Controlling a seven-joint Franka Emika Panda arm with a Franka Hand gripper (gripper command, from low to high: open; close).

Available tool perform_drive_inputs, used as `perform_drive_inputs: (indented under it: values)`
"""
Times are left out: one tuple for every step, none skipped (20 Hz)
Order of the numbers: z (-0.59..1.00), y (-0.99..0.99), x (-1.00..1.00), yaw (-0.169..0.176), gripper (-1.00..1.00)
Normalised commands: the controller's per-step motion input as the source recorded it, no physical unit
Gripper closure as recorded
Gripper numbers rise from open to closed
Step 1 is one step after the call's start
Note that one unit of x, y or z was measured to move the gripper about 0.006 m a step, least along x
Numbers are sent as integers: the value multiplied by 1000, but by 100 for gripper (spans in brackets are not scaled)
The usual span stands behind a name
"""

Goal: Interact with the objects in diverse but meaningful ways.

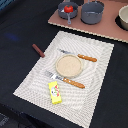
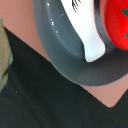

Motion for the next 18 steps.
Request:
perform_drive_inputs:
  values:
    - [646,-971,-3,0,-100]
    - [631,-983,0,0,-100]
    - [606,-994,0,0,-100]
    - [554,-1000,0,0,-100]
    - [486,-1000,0,0,-100]
    - [411,-1000,0,0,-100]
    - [331,-1000,0,0,-100]
    - [277,-1000,0,0,-100]
    - [214,-1000,0,0,-100]
    - [169,-1000,0,0,-100]
    - [117,-1000,0,0,-100]
    - [57,-1000,0,0,-100]
    - [0,-1000,0,0,-100]
    - [0,-1000,0,0,-100]
    - [0,-1000,0,0,-100]
    - [-11,-1000,0,0,-100]
    - [-40,-1000,0,0,-100]
    - [-63,-1000,0,0,-100]
